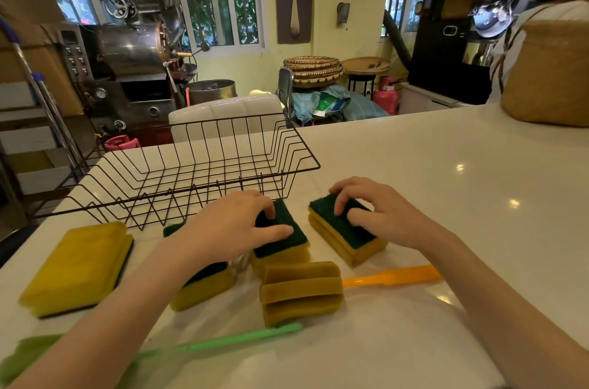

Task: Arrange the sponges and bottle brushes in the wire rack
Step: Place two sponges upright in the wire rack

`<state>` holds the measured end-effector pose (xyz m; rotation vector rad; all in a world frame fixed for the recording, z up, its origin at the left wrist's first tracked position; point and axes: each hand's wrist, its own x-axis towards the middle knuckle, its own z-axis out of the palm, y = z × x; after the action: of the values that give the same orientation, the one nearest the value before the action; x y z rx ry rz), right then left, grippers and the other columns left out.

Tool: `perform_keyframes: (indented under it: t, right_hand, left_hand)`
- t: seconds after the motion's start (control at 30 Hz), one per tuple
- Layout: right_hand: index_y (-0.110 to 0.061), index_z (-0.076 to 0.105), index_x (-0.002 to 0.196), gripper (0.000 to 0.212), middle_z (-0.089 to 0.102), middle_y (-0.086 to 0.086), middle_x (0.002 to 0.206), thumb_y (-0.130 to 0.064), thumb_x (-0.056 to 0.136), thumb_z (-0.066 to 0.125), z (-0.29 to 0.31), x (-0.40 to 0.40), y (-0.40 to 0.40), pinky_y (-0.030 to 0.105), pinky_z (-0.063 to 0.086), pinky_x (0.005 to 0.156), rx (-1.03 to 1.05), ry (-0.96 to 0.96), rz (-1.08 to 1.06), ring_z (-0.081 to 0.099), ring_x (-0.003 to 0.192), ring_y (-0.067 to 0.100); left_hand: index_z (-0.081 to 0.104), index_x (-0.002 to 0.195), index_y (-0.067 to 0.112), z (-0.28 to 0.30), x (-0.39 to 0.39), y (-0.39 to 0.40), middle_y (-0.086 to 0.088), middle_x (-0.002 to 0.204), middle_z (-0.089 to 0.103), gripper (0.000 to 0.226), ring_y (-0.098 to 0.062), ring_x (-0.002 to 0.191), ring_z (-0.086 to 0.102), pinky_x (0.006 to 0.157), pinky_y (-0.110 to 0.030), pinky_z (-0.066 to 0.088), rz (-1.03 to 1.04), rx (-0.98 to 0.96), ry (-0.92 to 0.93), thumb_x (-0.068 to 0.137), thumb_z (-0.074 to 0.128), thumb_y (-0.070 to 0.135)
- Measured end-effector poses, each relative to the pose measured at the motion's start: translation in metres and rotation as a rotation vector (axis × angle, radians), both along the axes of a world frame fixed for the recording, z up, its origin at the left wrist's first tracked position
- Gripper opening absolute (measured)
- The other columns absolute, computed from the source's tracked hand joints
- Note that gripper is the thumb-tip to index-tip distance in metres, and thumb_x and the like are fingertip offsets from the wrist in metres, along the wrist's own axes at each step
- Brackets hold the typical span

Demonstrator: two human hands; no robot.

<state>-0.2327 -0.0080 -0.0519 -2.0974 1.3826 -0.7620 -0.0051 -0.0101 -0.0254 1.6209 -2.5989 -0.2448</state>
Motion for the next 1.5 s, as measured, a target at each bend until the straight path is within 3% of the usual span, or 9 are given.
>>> perform_keyframes:
  t: [0.1, 0.2, 0.4, 0.5, 0.6, 0.9, 1.2, 1.33, 1.5]
  right_hand:
    - [-0.032, 0.052, 0.082, 0.021, 0.04, -0.015, 0.136, -0.013, 0.074, 0.054, -0.003, 0.0, -0.002, 0.025, 0.032, 0.092, 0.168, 0.003, 0.092, 0.03, 0.124, 0.003]
    - [-0.03, 0.049, 0.091, 0.029, 0.034, -0.011, 0.143, -0.024, 0.063, 0.054, 0.002, 0.0, -0.006, 0.026, 0.037, 0.087, 0.264, 0.11, 0.137, 0.033, 0.123, 0.009]
    - [-0.037, 0.037, 0.111, 0.069, 0.035, 0.0, 0.124, -0.022, 0.056, 0.076, 0.034, 0.001, -0.017, 0.034, 0.053, 0.076, 0.458, 0.553, 0.256, 0.047, 0.102, 0.022]
    - [-0.031, 0.039, 0.115, 0.066, 0.037, -0.001, 0.114, -0.012, 0.064, 0.076, 0.045, 0.006, -0.02, 0.026, 0.047, 0.067, 0.404, 0.671, 0.244, 0.045, 0.096, 0.019]
    - [-0.03, 0.042, 0.107, 0.057, 0.042, -0.001, 0.113, -0.016, 0.063, 0.076, 0.047, 0.011, -0.022, 0.032, 0.048, 0.073, 0.31, 0.721, 0.254, 0.045, 0.099, 0.022]
    - [-0.034, 0.046, 0.103, 0.054, 0.045, -0.004, 0.108, -0.022, 0.06, 0.077, 0.073, 0.004, -0.02, 0.023, 0.044, 0.065, 0.181, 0.636, 0.186, 0.047, 0.09, 0.015]
    - [-0.042, 0.047, 0.099, 0.052, 0.044, -0.004, 0.126, -0.023, 0.062, 0.079, 0.128, 0.002, -0.038, 0.043, 0.048, 0.096, 0.105, 0.491, 0.18, 0.046, 0.116, 0.022]
    - [-0.044, 0.046, 0.097, 0.052, 0.044, -0.003, 0.126, -0.024, 0.063, 0.079, 0.133, 0.016, -0.065, 0.038, 0.051, 0.091, 0.057, 0.457, 0.144, 0.047, 0.113, 0.023]
    - [-0.037, 0.043, 0.105, 0.056, 0.042, -0.004, 0.116, -0.023, 0.063, 0.078, 0.128, 0.04, -0.106, 0.018, 0.045, 0.066, -0.03, 0.485, 0.102, 0.047, 0.104, 0.019]
  left_hand:
    - [0.05, 0.116, 0.024, 0.001, -0.001, 0.003, 0.005, 0.123, 0.051, 0.059, -0.012, 0.106, 0.045, 0.091, -0.031, 0.043, 0.015, 0.037, -0.016, 0.072, 0.05, 0.064]
    - [0.047, 0.118, 0.024, 0.003, -0.003, 0.001, 0.003, 0.12, 0.05, 0.065, -0.011, 0.099, 0.042, 0.084, -0.026, 0.041, 0.009, 0.111, -0.023, 0.067, 0.06, 0.061]
    - [0.045, 0.112, 0.024, 0.002, -0.005, -0.013, 0.005, 0.105, 0.046, 0.062, -0.011, 0.092, 0.043, 0.063, -0.017, 0.036, -0.006, 0.199, -0.036, 0.064, 0.068, 0.056]
    - [0.047, 0.105, 0.025, -0.001, -0.004, -0.018, 0.005, 0.104, 0.048, 0.056, -0.011, 0.091, 0.045, 0.064, -0.019, 0.039, -0.018, 0.183, 0.0, 0.063, 0.07, 0.054]
    - [0.049, 0.101, 0.026, -0.002, -0.002, -0.021, 0.004, 0.106, 0.051, 0.05, -0.013, 0.096, 0.049, 0.075, -0.024, 0.046, -0.014, 0.168, 0.108, 0.062, 0.072, 0.049]
    - [0.056, 0.09, 0.031, 0.032, -0.002, -0.021, 0.004, 0.104, 0.06, 0.062, -0.012, 0.097, 0.056, 0.087, -0.032, 0.051, -0.089, 0.249, 0.363, 0.037, 0.065, 0.061]
    - [0.055, 0.096, 0.032, 0.091, 0.014, -0.043, 0.01, 0.107, 0.059, 0.057, -0.012, 0.102, 0.056, 0.089, -0.028, 0.048, -0.16, 0.212, 0.447, 0.045, 0.07, 0.052]
    - [0.053, 0.103, 0.024, 0.099, 0.026, -0.076, 0.001, 0.114, 0.057, 0.049, -0.019, 0.106, 0.054, 0.09, -0.029, 0.046, -0.122, 0.136, 0.363, 0.061, 0.075, 0.039]
    - [0.05, 0.104, 0.023, 0.086, 0.043, -0.124, 0.001, 0.111, 0.05, 0.048, -0.018, 0.101, 0.049, 0.084, -0.03, 0.047, -0.056, 0.052, 0.198, 0.065, 0.076, 0.034]
